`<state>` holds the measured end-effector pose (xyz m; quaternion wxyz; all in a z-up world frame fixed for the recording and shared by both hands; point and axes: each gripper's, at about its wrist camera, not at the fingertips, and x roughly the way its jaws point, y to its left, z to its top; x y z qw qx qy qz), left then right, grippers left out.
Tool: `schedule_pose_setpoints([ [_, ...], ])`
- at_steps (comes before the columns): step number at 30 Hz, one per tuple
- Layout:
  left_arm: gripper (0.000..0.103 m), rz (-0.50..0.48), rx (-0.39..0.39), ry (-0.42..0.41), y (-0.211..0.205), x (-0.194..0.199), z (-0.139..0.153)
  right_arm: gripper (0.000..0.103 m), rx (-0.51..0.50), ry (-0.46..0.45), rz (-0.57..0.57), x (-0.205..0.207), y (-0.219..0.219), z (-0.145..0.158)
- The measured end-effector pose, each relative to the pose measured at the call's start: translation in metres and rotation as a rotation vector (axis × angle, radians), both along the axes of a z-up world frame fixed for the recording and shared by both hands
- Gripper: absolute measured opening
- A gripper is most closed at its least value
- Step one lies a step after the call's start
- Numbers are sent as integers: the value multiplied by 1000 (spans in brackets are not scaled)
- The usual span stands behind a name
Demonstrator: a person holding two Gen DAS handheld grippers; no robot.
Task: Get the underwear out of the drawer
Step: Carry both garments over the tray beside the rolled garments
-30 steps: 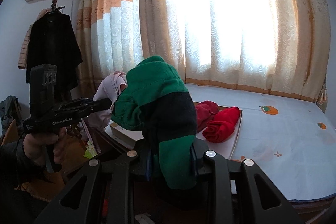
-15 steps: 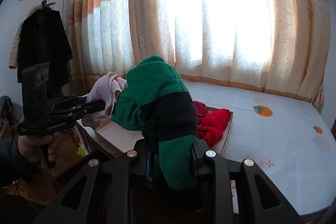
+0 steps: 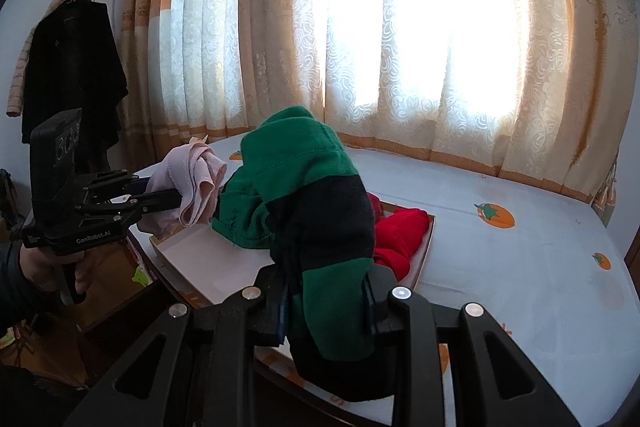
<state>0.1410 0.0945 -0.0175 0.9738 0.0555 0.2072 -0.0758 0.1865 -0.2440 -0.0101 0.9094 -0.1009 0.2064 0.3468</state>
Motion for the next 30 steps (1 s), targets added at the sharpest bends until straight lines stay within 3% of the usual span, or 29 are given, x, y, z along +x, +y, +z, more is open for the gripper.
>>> schedule_pose_setpoints([
  [9,27,-4,31,38,7,9,-7,30,-39,6,4,14,12,0],
  [30,27,-38,124,132,15,23,-35,30,-210,35,51,35,43,-33],
])
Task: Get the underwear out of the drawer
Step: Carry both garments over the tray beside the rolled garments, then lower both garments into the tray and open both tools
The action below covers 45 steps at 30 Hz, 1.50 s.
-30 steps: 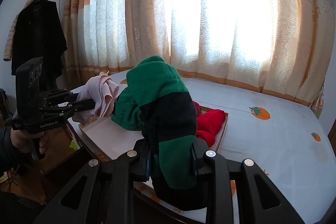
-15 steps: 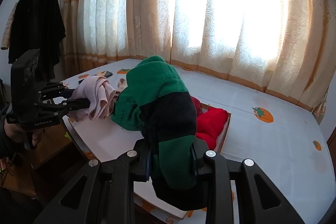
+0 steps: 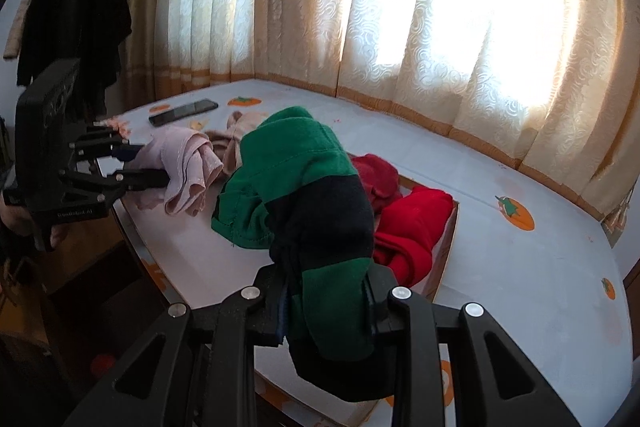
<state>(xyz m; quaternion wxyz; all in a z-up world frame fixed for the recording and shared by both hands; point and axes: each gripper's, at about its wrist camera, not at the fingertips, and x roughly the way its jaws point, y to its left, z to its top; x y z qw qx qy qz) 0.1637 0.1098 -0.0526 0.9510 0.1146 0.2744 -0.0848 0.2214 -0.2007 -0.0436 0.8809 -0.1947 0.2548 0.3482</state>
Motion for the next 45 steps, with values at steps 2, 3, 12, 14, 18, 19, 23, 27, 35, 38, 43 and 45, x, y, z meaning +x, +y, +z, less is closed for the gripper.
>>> schedule_pose_setpoints([
  [2,27,-5,4,13,0,2,-3,30,-28,-2,5,1,4,-4],
  [3,27,-4,3,15,0,3,-4,30,-45,-1,4,2,7,-6],
  [12,29,-24,6,54,-5,7,-13,30,-183,-16,58,2,31,-27],
  [14,29,-25,7,60,-5,8,-14,31,-208,-11,73,1,35,-32],
  [18,29,-25,0,74,-5,9,-16,32,-229,-2,85,1,40,-38],
  [19,29,-25,-2,79,-6,10,-16,32,-227,0,83,1,40,-37],
  [23,31,-17,-28,95,-3,13,-19,34,-209,25,76,3,39,-37],
  [27,35,-6,-58,111,0,14,-19,42,-161,73,64,6,36,-36],
  [35,41,3,-55,112,-1,12,-18,52,-112,110,53,8,35,-32],
  [38,43,6,-57,107,-2,10,-16,53,-98,115,55,8,35,-31],
  [43,47,8,-64,92,-2,7,-13,56,-87,113,65,2,36,-28],
  [45,48,12,-66,88,-1,6,-12,59,-69,113,66,0,34,-26],
])
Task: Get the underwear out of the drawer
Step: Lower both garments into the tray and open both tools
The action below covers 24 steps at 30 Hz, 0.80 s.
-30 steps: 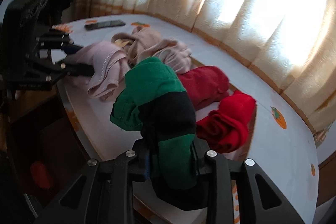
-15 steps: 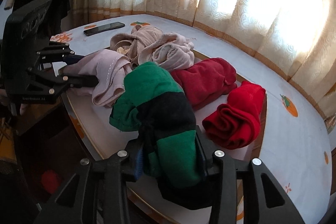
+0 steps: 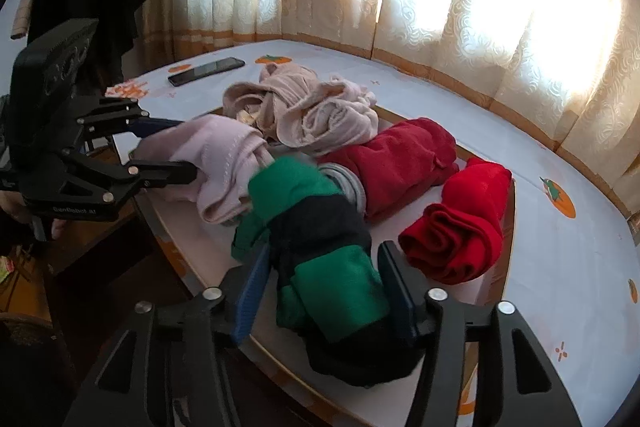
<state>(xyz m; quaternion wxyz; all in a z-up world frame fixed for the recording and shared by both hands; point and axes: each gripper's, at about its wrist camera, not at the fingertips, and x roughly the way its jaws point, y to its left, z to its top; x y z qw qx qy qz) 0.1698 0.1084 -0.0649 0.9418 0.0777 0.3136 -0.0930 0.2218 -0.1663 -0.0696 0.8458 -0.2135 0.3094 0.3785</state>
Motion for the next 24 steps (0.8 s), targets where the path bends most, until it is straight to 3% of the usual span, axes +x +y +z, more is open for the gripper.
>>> schedule_pose_setpoints([
  [5,62,8,-11,-20,0,-6,4,60,24,1,-5,-2,-4,3],
  [24,76,22,-31,-32,-2,-16,6,64,48,4,-16,-12,-14,0],
])
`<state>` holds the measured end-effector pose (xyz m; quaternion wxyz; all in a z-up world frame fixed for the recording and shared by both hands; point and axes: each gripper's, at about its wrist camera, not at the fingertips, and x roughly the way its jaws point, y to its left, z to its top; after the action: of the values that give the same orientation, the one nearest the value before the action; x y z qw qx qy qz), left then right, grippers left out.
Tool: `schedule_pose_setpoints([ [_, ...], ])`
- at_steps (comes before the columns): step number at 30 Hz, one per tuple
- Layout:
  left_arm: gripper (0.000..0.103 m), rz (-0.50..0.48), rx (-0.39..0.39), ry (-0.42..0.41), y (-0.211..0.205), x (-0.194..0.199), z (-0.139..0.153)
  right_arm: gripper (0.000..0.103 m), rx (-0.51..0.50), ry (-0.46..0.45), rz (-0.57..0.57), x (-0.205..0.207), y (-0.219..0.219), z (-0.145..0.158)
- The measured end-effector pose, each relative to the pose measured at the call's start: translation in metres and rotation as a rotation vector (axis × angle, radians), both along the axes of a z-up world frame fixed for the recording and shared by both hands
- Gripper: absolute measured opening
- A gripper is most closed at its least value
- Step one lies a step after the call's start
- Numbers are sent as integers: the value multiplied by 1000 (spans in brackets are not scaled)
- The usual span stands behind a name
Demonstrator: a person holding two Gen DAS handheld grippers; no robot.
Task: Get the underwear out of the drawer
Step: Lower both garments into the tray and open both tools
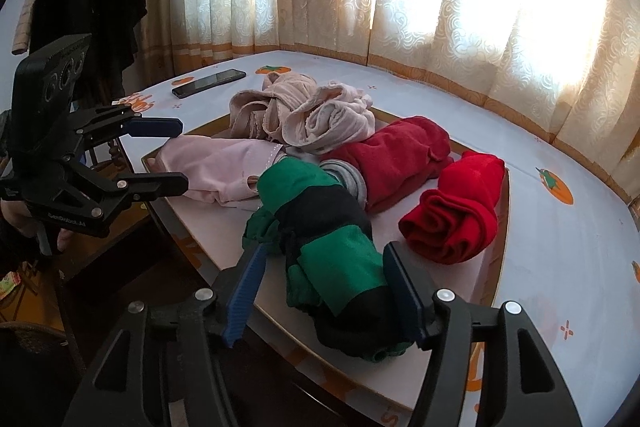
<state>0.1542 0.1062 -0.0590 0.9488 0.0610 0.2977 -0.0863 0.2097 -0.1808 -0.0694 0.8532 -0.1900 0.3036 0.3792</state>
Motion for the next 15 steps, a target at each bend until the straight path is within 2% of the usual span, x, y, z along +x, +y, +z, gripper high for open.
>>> schedule_pose_setpoints([
  [6,77,4,-2,-1,0,-1,0,65,6,-2,-3,-1,-1,-1],
  [11,87,11,-13,-9,0,-4,0,65,9,1,-5,-2,-2,-1],
  [15,87,13,-19,-7,0,-5,-1,66,16,5,-13,-3,-4,-1],
])
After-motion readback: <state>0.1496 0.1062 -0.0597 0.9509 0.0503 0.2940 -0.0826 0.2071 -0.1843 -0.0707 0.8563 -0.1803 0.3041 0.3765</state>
